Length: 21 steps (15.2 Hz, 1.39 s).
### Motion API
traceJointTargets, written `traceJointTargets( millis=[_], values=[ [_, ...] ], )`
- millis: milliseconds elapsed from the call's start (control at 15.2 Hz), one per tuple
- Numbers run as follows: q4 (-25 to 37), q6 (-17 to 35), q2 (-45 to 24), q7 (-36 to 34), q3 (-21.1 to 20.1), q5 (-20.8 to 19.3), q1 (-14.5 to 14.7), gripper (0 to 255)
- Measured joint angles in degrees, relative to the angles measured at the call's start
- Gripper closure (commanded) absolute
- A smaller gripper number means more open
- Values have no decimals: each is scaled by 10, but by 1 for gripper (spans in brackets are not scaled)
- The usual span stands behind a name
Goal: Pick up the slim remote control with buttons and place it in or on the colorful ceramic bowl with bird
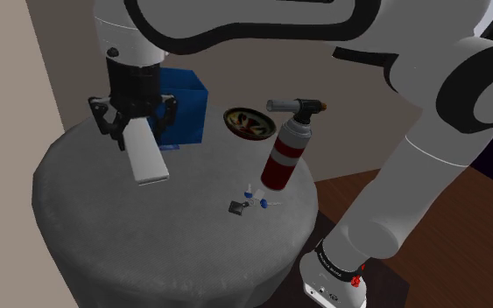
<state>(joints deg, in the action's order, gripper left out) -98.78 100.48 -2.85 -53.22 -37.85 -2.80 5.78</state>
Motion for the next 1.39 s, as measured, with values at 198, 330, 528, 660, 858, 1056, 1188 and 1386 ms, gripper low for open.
traceJointTargets(
  millis=[198,330,528,660,858,1056,1188,1386],
  values=[
    [27,-23,-5,-2,-1,-3,2,255],
    [42,-40,-3,-1,-1,-2,1,255],
    [31,-42,14,18,6,9,-9,255],
    [1,-36,44,54,23,26,-27,255],
    [-42,-33,93,106,50,52,-47,255],
    [-83,-28,132,159,81,68,-64,255],
    [-101,-28,153,194,103,74,-74,255],
    [-126,-30,179,241,134,79,-88,255]
  ],
)
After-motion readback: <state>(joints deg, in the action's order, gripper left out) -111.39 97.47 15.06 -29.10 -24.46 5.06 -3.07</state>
